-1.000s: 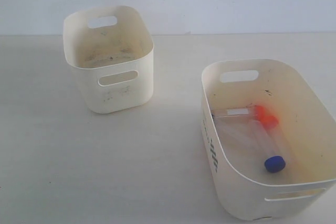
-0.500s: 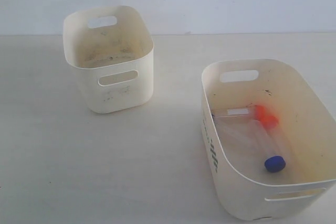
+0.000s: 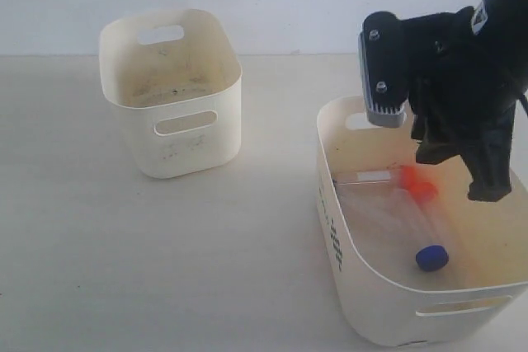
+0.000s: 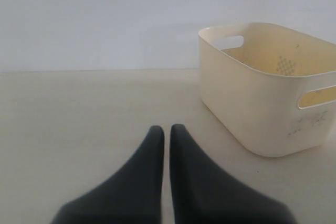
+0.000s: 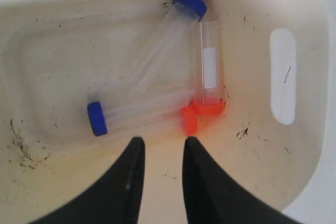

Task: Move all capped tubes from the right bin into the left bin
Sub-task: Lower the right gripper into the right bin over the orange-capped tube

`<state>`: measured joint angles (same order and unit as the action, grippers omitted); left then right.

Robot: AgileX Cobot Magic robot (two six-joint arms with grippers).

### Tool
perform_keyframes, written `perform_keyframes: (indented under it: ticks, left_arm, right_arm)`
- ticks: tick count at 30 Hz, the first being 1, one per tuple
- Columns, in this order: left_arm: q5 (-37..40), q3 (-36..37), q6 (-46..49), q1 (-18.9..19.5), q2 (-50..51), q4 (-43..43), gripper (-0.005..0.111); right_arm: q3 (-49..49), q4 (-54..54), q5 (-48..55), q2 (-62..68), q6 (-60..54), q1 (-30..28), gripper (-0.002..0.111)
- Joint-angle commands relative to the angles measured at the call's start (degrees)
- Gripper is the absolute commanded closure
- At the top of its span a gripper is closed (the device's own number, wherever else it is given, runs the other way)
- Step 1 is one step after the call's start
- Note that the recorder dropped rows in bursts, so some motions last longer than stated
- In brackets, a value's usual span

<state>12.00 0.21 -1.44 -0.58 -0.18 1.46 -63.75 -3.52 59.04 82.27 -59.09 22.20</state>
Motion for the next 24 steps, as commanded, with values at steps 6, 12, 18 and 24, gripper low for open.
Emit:
perform_keyframes:
  ticks: [6,12,18,24]
  left_arm:
    - [-0.4,-0.2,-0.6,0.0,0.2,-0.4,0.102]
    - [-0.4,-0.2,-0.6,0.0,0.2,-0.4,0.102]
    - [-0.4,-0.2,-0.6,0.0,0.2,-0.4,0.102]
    - [-0.4,-0.2,-0.6,0.0,0.2,-0.4,0.102]
  right_arm:
    - [7.5,-8.5,-12.6,3.5,-6.0,0.1,0.082]
    - [12.4,-9.0,-23.9,4.6,-7.5,0.1,0.082]
    - [15.3,-9.1,-30.3,7.0,-7.5,0.1,0.082]
    - [15.3,-9.0,-32.9,10.5,-7.5,0.1,0.064]
